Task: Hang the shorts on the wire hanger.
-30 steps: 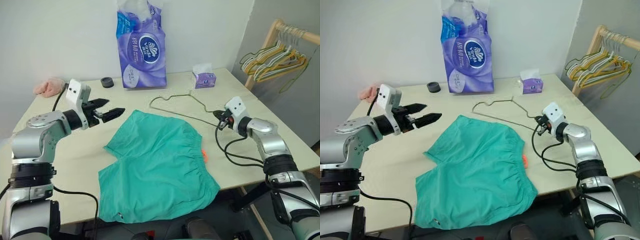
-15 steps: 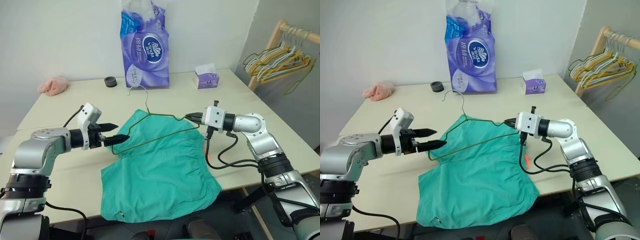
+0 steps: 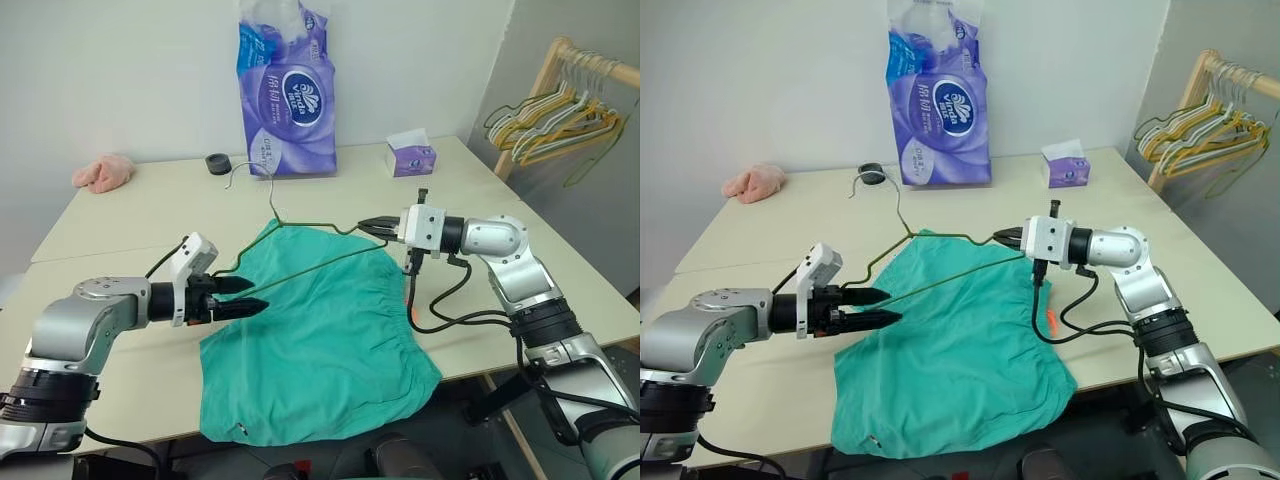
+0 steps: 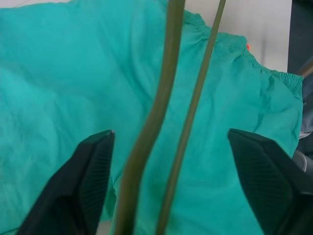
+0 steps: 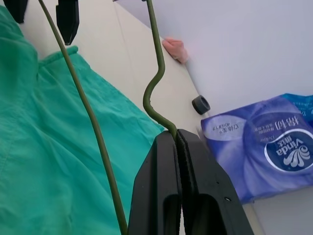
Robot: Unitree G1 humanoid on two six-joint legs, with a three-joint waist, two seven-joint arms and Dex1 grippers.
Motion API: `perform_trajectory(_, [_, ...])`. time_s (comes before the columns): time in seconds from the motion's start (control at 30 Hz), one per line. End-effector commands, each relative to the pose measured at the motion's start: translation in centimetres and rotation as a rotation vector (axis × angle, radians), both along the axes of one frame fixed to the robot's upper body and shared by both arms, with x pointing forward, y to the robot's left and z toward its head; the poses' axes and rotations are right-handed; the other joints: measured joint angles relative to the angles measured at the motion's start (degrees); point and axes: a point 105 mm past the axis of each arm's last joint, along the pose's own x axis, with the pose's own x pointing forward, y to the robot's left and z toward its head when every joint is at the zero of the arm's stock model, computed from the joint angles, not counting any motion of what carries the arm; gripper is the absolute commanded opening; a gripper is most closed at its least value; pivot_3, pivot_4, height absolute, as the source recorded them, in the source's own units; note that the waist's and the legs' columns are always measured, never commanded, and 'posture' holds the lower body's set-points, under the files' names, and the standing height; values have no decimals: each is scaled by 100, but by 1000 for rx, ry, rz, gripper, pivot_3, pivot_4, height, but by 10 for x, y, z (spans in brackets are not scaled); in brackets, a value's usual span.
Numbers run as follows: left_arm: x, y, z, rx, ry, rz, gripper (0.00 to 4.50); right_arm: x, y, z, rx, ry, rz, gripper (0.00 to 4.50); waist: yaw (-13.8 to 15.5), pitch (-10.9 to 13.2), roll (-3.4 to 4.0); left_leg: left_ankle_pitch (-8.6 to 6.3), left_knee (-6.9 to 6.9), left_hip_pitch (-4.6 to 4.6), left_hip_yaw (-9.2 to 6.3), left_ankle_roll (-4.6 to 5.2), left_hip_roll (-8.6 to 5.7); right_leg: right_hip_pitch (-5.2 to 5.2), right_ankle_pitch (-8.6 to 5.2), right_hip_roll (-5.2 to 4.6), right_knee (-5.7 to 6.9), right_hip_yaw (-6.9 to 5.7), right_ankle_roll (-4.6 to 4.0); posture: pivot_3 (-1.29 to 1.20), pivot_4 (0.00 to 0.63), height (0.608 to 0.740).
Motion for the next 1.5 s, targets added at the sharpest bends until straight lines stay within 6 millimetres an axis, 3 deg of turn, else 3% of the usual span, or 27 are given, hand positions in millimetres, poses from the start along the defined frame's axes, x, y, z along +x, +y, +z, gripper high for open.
perform_trajectory(0.03, [-2, -6, 9, -21, -31, -25, 2414, -7, 4, 19, 47, -46, 38, 0, -1, 0, 0, 0, 0, 0, 0, 0, 0, 0, 0, 0, 0, 0, 0, -210, 20, 740])
perform_trajectory(0.27, [-3, -9, 9, -29, -34, -29, 438, -13, 6, 16, 38, -37, 62, 0, 1, 1, 1, 0, 0, 0, 1, 0, 0, 0, 0, 0, 0, 0, 0, -212, 22, 740])
perform_trajectory(0.33, [-3, -10, 9, -32, -36, -31, 179, -14, 6, 12, 18, -38, 70, 0, 5, 1, 2, 0, 0, -1, 1, 0, -1, 0, 0, -1, -1, 1, 0, -212, 23, 740])
perform_trajectory(0.53, [-4, -11, 10, -35, -43, -35, 113, -24, 4, 2, -39, -23, 118, 0, 3, 6, 9, 0, -1, 0, 1, 0, 0, 0, 0, 0, 0, 0, 0, -214, 25, 740])
perform_trajectory(0.67, [-3, -12, 10, -22, -55, -33, 94, -32, 0, -4, -84, 39, 146, 1009, 0, 8, 11, 0, -1, 1, 1, 0, 0, 2, -1, 0, -1, 0, 1, -214, 26, 740])
perform_trajectory(0.87, [-4, -14, 9, 32, -91, -51, 0, -33, -19, -3, -128, 198, 79, 3119, 55, 13, 15, 0, 3, 0, -1, 0, -1, 3, -1, -1, -4, -1, 1, -214, 30, 740])
perform_trajectory(1.0, [-12, -16, 6, 210, -172, -161, 0, -27, -33, 9, -117, 333, -30, 4465, 124, 27, 23, 0, 3, 0, -2, 0, 0, 2, -1, -1, -5, -2, 0, -223, 34, 740])
perform_trajectory(1.17, [-18, -18, 5, 327, -225, -265, 0, -25, -30, 3, -149, 393, -74, 4465, 124, 38, 41, 0, -2, 0, 2, 0, 1, 2, -2, -1, -8, 0, -1, -228, 34, 740])
perform_trajectory(1.5, [-30, -34, 15, 318, -258, -387, 0, -11, -4, -28, -279, 472, -49, 4465, 107, 54, 44, 0, 0, -1, 10, 1, 1, 0, -3, -1, -8, 3, 1, -235, 29, 740])
